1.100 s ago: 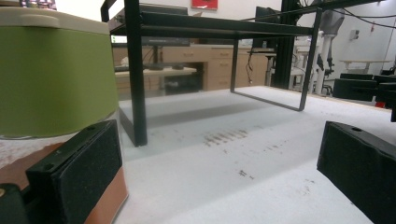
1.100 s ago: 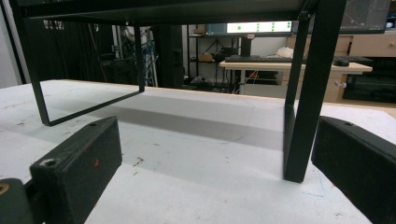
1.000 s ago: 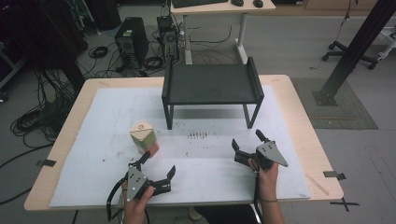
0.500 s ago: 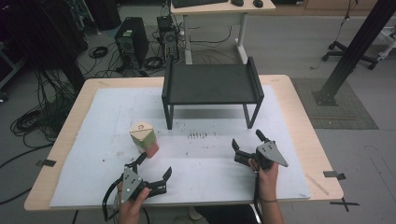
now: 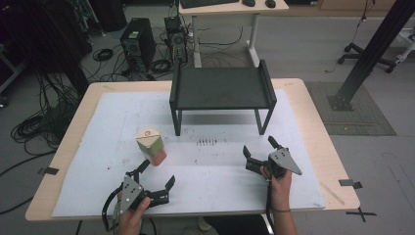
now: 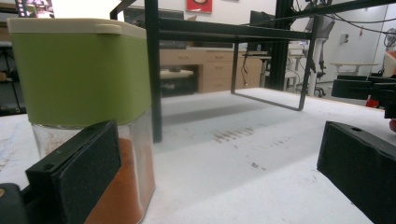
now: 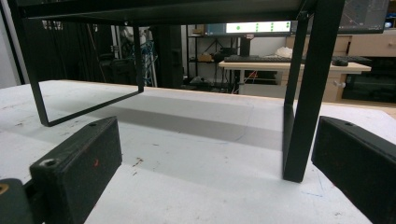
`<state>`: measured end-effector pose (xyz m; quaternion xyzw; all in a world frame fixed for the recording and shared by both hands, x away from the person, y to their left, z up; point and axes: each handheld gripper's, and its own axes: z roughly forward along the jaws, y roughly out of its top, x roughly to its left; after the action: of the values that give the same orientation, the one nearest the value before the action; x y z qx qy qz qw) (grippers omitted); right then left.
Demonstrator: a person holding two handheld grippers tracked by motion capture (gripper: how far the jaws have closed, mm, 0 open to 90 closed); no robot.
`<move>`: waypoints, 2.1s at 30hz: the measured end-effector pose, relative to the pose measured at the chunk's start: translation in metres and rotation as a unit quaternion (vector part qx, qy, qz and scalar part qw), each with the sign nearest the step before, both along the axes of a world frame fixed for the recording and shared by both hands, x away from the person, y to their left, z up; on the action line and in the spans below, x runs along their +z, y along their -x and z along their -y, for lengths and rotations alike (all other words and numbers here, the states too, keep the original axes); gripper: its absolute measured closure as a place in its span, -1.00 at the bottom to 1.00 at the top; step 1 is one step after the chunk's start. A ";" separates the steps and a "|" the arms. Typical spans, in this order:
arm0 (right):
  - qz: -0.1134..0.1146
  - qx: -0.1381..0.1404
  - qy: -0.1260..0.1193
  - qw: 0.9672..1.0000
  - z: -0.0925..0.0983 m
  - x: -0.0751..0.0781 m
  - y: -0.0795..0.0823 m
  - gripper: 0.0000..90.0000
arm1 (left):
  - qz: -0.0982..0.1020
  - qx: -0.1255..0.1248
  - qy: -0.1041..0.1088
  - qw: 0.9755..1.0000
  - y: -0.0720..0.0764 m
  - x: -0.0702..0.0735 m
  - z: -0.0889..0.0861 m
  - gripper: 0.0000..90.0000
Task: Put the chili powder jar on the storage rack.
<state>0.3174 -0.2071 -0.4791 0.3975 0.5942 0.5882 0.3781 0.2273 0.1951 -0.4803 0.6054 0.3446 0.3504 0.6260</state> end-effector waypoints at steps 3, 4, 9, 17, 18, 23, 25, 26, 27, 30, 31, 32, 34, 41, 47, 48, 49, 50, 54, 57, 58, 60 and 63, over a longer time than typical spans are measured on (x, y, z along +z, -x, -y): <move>0.000 0.000 0.000 1.000 0.000 0.000 0.000 -0.97 | 0.000 -0.003 -0.002 1.000 0.000 0.000 -0.001 -1.00; -0.001 0.000 0.000 1.000 0.000 0.000 0.000 -0.97 | 0.000 -0.004 -0.003 1.000 0.000 0.000 -0.002 -1.00; -0.001 -0.001 0.001 1.000 0.000 0.000 0.000 -0.97 | 0.003 -0.001 -0.007 1.000 -0.001 0.000 -0.006 -1.00; -0.002 -0.001 0.001 1.000 0.000 0.000 0.000 -0.98 | 0.006 0.000 -0.007 1.000 -0.003 0.000 -0.018 -1.00; -0.002 -0.001 0.001 1.000 0.000 0.000 0.000 -0.97 | 0.006 0.001 -0.008 1.000 -0.004 0.000 -0.019 -1.00; -0.003 -0.001 0.001 1.000 0.000 0.000 0.000 -0.97 | 0.007 0.003 -0.007 1.000 -0.005 0.000 -0.025 -1.00; -0.003 -0.001 0.001 1.000 0.000 0.000 0.000 -0.97 | 0.007 0.003 -0.007 1.000 -0.006 0.000 -0.027 -1.00; -0.003 -0.001 0.001 1.000 0.000 0.000 0.000 -0.97 | 0.007 0.003 -0.007 1.000 -0.006 0.000 -0.028 -1.00; -0.003 -0.001 0.001 1.000 0.000 0.000 0.000 -0.97 | 0.007 0.003 -0.008 1.000 -0.007 0.000 -0.029 -1.00; -0.003 -0.001 0.001 1.000 0.000 0.000 0.000 -0.97 | 0.008 0.005 -0.008 1.000 -0.007 0.000 -0.033 -1.00; -0.003 0.000 0.001 1.000 0.000 0.000 0.000 -0.97 | 0.008 0.007 -0.007 1.000 -0.008 0.000 -0.034 -1.00; -0.004 0.000 0.001 1.000 0.000 0.000 -0.001 -0.97 | 0.008 0.007 -0.006 1.000 -0.008 0.000 -0.035 -1.00; -0.004 0.000 0.001 1.000 0.000 0.000 -0.001 -0.97 | 0.007 0.007 -0.005 1.000 -0.009 0.000 -0.037 -1.00; -0.004 0.000 0.000 1.000 0.000 0.000 -0.001 -0.97 | 0.007 0.009 -0.006 1.000 -0.012 0.000 -0.043 -1.00; -0.004 0.000 0.001 1.000 0.000 0.000 -0.001 -0.97 | 0.004 0.010 -0.006 1.000 -0.016 0.000 -0.048 -1.00; -0.004 0.000 0.001 1.000 0.000 0.000 -0.001 -0.97 | 0.004 0.010 -0.005 1.000 -0.017 0.000 -0.048 -1.00; -0.004 0.000 0.001 1.000 0.000 0.000 -0.001 -0.97 | 0.003 0.009 -0.006 1.000 -0.018 0.000 -0.050 -1.00; -0.004 0.000 0.001 1.000 0.000 0.000 -0.001 -0.97 | 0.003 0.009 -0.006 1.000 -0.018 0.000 -0.050 -1.00; -0.004 0.000 0.001 1.000 0.000 0.000 -0.001 -0.97 | 0.004 0.009 -0.006 1.000 -0.020 0.000 -0.052 -1.00; -0.004 0.001 0.002 1.000 0.000 0.000 -0.001 -0.97 | 0.003 0.008 -0.005 1.000 -0.022 0.000 -0.053 -1.00; -0.004 0.001 0.002 1.000 0.000 0.000 -0.001 -0.97 | 0.003 0.008 -0.005 1.000 -0.022 0.000 -0.053 -1.00; -0.004 0.001 0.001 1.000 0.000 0.000 -0.001 -0.97 | 0.003 0.008 -0.005 1.000 -0.023 0.000 -0.054 -1.00; -0.004 0.001 0.002 1.000 0.000 0.000 -0.001 -0.97 | 0.003 0.008 -0.005 1.000 -0.025 0.000 -0.055 -1.00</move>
<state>0.3182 -0.2070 -0.4787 0.3990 0.5970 0.5857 0.3759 0.2521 0.2496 -0.4799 0.6045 0.3458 0.3589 0.6215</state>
